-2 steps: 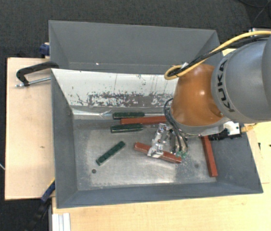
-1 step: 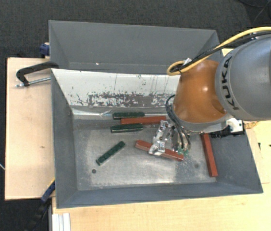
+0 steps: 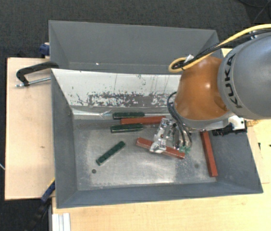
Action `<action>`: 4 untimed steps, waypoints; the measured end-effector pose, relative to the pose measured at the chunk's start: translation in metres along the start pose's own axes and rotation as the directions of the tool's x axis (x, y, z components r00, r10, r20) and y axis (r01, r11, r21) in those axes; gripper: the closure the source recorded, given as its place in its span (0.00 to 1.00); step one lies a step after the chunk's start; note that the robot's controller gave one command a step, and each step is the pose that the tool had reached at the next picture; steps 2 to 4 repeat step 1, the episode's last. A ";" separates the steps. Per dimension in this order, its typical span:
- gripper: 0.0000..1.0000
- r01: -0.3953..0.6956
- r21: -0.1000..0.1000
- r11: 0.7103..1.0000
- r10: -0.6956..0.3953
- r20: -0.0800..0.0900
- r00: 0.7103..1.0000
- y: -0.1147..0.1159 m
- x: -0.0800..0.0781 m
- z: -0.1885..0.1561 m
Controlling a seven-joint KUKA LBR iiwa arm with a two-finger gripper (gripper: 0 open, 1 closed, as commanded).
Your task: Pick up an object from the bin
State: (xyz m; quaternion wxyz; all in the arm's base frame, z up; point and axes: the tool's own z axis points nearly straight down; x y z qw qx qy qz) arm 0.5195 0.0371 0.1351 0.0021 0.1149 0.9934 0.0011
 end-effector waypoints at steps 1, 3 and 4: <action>1.00 0.000 -0.001 1.000 0.000 0.002 1.000 0.000 -0.001 -0.007; 1.00 0.000 -0.001 1.000 0.000 0.002 1.000 0.000 -0.001 -0.007; 1.00 0.000 -0.001 1.000 0.000 0.002 1.000 0.000 -0.001 -0.007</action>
Offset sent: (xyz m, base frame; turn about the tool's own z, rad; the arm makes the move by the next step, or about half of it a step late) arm -0.0001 0.0000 0.0550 0.0000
